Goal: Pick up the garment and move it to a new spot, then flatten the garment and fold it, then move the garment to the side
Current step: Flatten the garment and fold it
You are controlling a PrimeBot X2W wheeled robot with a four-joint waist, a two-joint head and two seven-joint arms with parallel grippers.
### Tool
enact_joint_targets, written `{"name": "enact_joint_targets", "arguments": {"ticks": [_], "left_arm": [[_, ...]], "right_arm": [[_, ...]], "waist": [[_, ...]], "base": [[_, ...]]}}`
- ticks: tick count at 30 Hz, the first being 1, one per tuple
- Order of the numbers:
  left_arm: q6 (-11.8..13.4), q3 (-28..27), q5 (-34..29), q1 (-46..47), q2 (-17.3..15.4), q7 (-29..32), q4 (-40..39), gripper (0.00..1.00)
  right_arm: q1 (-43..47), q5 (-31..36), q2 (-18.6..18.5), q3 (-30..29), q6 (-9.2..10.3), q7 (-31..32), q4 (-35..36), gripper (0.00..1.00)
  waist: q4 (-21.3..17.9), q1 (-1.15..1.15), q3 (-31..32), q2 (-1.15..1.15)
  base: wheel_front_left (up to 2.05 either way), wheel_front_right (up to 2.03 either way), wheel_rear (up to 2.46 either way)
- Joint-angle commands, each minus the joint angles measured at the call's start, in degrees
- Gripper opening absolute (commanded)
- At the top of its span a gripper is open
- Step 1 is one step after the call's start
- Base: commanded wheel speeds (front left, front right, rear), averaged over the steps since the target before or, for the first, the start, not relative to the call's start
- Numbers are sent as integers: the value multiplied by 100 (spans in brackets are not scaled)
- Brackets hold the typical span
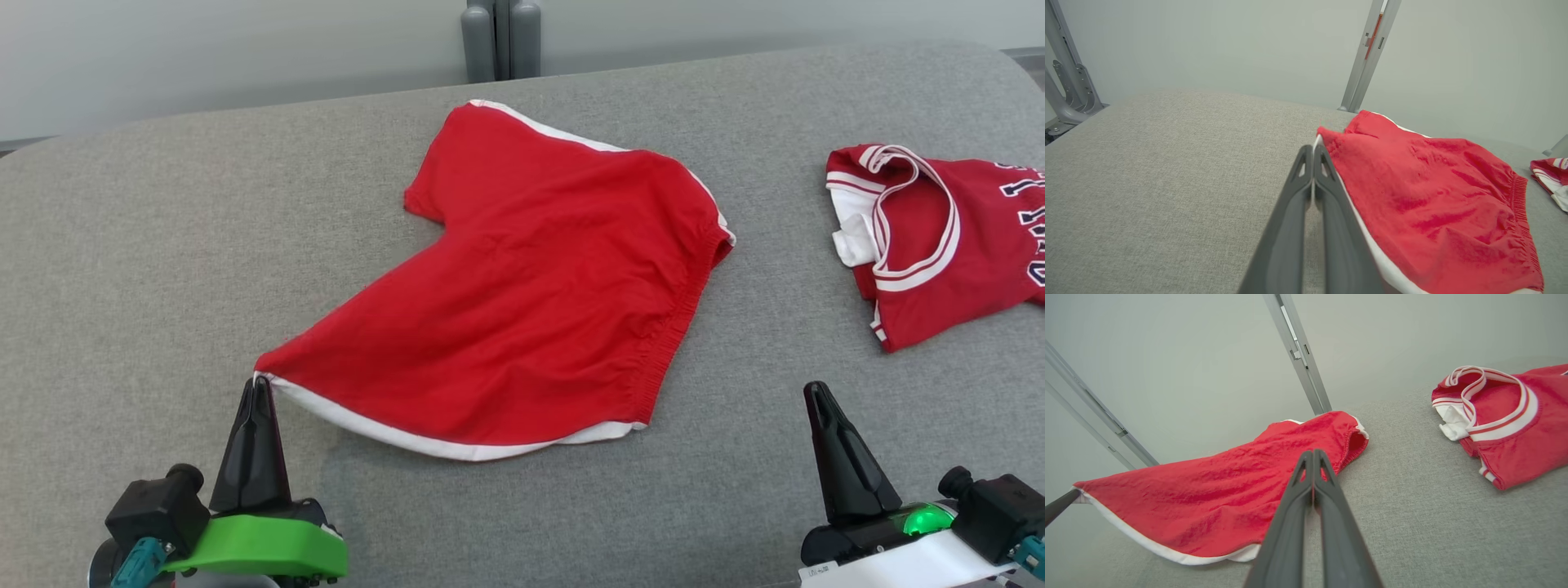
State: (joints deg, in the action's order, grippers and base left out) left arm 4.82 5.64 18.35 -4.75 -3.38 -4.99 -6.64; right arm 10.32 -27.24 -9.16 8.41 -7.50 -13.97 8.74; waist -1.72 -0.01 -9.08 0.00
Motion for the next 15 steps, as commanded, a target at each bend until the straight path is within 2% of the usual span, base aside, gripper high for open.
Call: {"name": "enact_joint_targets", "arguments": {"ticks": [1,5,15], "left_arm": [[32,13,-20,-76,-54,61,-134,0],[52,54,-31,-138,-111,253,-295,0],[66,89,-2,-35,-158,293,-314,0]], "right_arm": [[33,47,42,8,4,41,106,0],[7,94,73,31,4,132,234,0],[-106,138,42,-39,4,129,326,0]], "waist": [[-37,1,1,0],[-85,1,-33,0],[-112,1,-99,0]], "base": [[0,0,0],[0,0,0],[0,0,0]]}}
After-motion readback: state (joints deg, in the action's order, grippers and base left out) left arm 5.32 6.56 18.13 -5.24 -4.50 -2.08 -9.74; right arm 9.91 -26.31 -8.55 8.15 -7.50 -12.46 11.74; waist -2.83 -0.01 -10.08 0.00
